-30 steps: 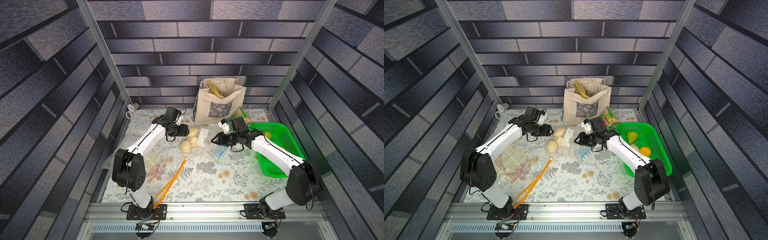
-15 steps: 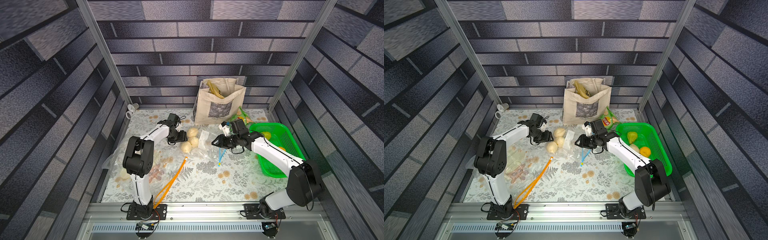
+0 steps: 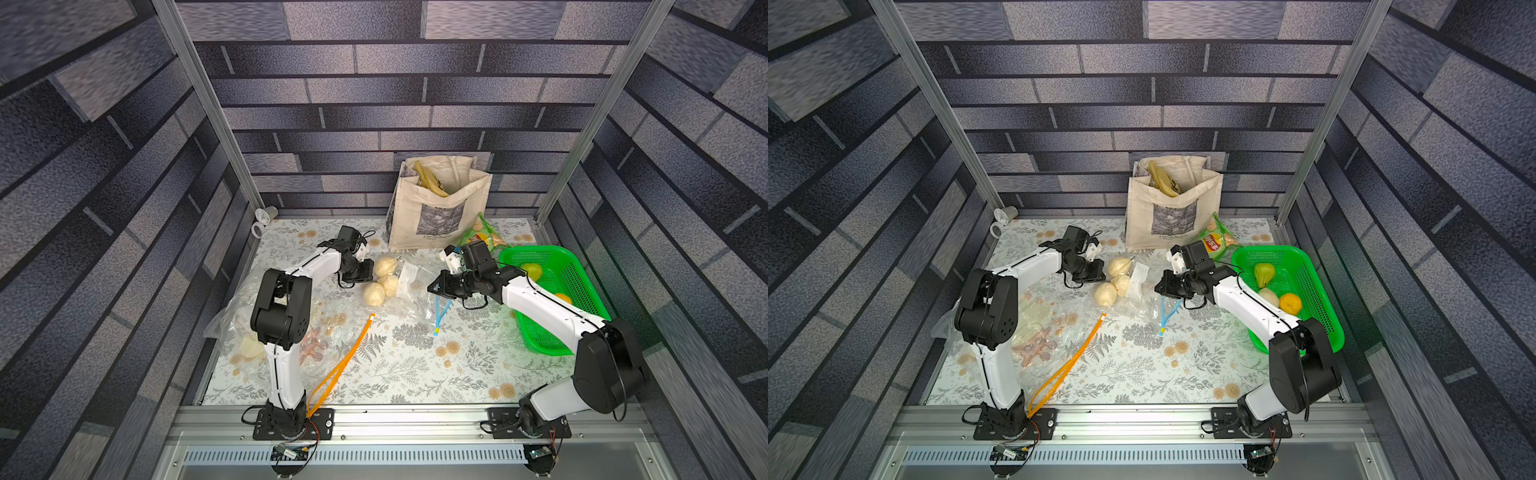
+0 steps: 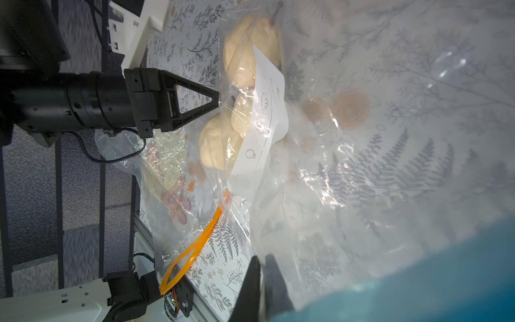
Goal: Open the zip-top bag and take out the pear
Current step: Adjust the zipper food storage bag at the center of the board.
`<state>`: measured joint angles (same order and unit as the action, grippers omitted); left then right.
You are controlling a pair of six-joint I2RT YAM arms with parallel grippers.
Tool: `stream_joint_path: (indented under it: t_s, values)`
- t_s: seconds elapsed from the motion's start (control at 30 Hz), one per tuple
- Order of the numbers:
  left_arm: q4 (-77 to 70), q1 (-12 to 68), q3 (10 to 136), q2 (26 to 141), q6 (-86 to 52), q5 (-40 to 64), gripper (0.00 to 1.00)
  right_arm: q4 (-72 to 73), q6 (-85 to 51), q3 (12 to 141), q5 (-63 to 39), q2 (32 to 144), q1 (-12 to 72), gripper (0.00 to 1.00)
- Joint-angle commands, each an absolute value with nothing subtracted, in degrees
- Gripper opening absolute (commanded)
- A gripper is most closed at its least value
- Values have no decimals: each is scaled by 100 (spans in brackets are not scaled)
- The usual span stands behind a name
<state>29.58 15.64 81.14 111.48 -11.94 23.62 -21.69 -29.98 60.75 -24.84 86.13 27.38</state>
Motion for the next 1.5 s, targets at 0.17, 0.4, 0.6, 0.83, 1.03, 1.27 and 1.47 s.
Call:
stream_joint_path:
  t_s: [0.17, 0.4, 0.6, 0.83, 1.03, 1.27, 1.47]
  values:
    - [3189, 1593, 8169, 9645, -980, 2241, 0, -1802, -3238, 5646, -2044, 8631, 2717, 1]
    - [3605, 1643, 8427, 9174, -833, 2107, 0, -1239, -3386, 5629, -2211, 9112, 2709, 0]
    - [3783, 1611, 8183, 9193, -695, 1709, 0, -1099, -3372, 5756, -2283, 9357, 2711, 0]
    - [3899, 1459, 7681, 9436, -712, 1145, 0, -1046, -3359, 5881, -2513, 9325, 2712, 0]
    - [3938, 1446, 7421, 8807, -703, 447, 0, -1058, -3217, 5854, -2522, 9011, 2706, 1]
    - [3274, 1320, 6822, 8202, -825, 672, 0, -711, -3183, 5703, -2511, 8843, 2705, 2]
    - [3159, 1237, 6523, 7911, -851, 891, 0, -279, -3270, 5425, -2499, 8441, 2706, 1]
